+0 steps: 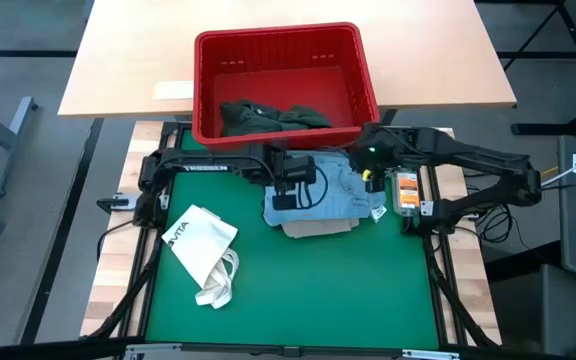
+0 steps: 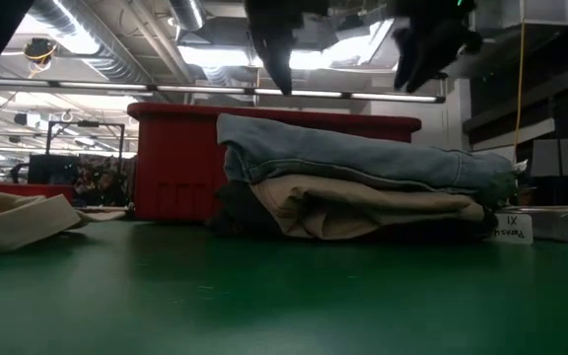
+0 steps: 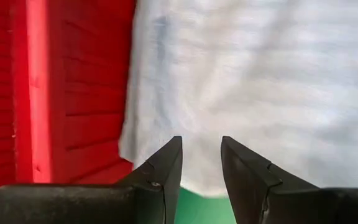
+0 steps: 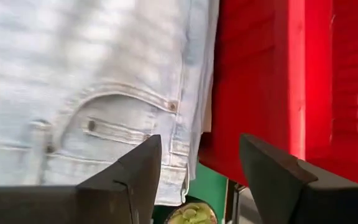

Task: Fold laundry
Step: Stack the blue pants on the brown shorts

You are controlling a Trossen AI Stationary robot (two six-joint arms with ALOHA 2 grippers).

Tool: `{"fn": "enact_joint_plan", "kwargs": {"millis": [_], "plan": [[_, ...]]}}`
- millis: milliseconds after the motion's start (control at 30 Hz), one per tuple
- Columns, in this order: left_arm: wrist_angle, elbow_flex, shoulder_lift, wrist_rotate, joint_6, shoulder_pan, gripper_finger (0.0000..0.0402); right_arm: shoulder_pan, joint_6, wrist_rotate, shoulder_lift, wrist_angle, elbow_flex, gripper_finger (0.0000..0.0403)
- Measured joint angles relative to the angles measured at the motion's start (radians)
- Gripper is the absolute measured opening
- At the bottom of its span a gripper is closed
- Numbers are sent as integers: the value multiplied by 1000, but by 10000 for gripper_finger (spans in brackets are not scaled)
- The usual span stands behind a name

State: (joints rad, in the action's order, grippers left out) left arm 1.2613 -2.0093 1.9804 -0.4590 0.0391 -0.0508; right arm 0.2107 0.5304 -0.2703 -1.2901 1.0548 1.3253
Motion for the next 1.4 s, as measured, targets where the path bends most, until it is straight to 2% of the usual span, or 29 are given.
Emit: {"fn": "enact_joint_plan", "kwargs": {"millis": [267, 500, 667, 867, 1167, 1300, 1400], "plan": [[173, -44, -1, 13, -3, 104, 107, -77, -21, -58, 133, 56, 83, 216], [67, -22, -1, 45, -50, 180, 107, -167, -144, -8, 230, 17, 14, 216], [-15, 60, -3, 47, -64, 203, 107, -271, -208, -60, 237, -100, -142, 216], [-120, 232, -3, 45, -93, 191, 107, -352, -250, -64, 223, -356, -413, 216], [-384, 545, -12, 78, -115, 157, 107, -349, -424, -90, 216, -635, -798, 216], [-470, 601, -13, 76, -85, 157, 107, -349, -452, -92, 217, -765, -906, 216], [-479, 608, -12, 77, -84, 157, 107, -349, -452, -93, 218, -794, -932, 216]]}}
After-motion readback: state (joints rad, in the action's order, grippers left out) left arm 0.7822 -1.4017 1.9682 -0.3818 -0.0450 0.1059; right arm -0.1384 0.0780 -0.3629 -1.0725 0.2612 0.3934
